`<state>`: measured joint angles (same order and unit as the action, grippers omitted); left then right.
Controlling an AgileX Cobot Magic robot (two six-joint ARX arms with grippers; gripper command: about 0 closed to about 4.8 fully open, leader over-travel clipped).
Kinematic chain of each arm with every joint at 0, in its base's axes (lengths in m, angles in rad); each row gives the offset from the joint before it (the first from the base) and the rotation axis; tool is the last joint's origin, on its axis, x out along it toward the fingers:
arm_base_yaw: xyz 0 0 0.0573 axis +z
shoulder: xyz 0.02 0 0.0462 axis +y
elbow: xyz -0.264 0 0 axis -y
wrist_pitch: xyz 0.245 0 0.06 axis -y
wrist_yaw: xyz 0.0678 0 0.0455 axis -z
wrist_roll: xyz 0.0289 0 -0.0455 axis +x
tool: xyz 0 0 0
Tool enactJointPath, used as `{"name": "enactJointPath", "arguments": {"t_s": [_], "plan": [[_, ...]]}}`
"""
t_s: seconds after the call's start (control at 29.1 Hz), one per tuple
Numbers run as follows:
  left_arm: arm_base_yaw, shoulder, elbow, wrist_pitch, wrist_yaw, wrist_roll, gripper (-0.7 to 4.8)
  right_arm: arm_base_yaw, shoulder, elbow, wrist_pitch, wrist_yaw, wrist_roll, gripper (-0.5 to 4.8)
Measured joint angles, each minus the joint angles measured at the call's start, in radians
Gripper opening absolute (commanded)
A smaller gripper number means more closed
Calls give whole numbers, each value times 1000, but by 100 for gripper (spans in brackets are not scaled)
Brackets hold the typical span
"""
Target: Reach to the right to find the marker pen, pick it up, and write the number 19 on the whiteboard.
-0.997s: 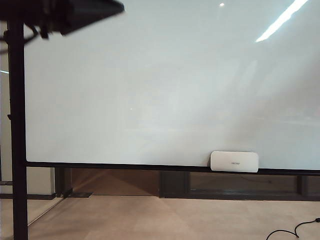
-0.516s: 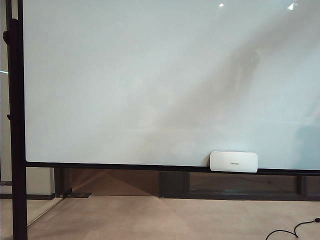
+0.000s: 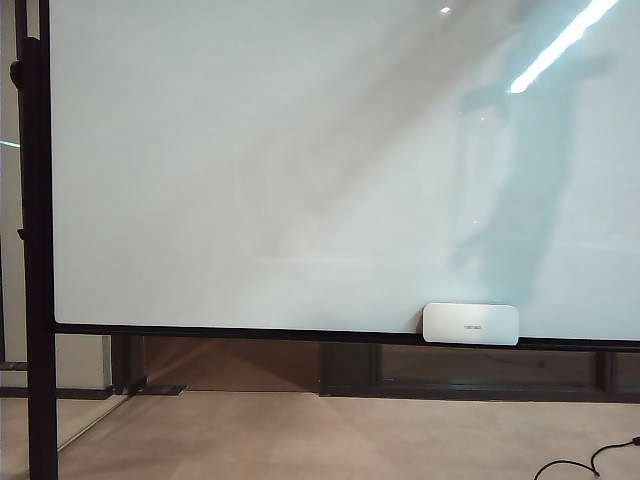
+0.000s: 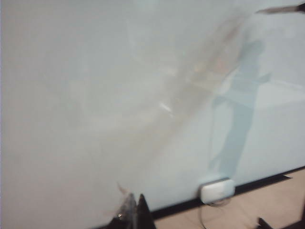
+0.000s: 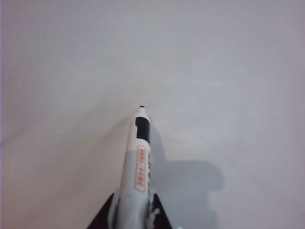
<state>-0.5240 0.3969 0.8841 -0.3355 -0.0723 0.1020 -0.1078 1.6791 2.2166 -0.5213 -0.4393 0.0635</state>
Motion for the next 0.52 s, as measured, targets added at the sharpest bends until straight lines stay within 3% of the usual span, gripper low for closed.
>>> {"name": "enactJointPath", "arguments": {"t_s": [0.14, 0.38, 0.41, 0.48, 0.52], "plan": [[0, -13, 0, -5, -6, 67, -5, 187, 20, -8, 50, -14, -70, -4], [0, -12, -1, 19, -93, 119, -5, 420, 100, -27, 194, -9, -94, -4], [0, -12, -1, 51, -71, 120, -5, 455, 120, -28, 218, 16, -96, -4], [0, -13, -1, 114, -60, 127, -5, 513, 143, -42, 251, 239, -105, -4], [0, -13, -1, 133, -60, 130, -5, 531, 148, -55, 278, 294, -114, -4]]}}
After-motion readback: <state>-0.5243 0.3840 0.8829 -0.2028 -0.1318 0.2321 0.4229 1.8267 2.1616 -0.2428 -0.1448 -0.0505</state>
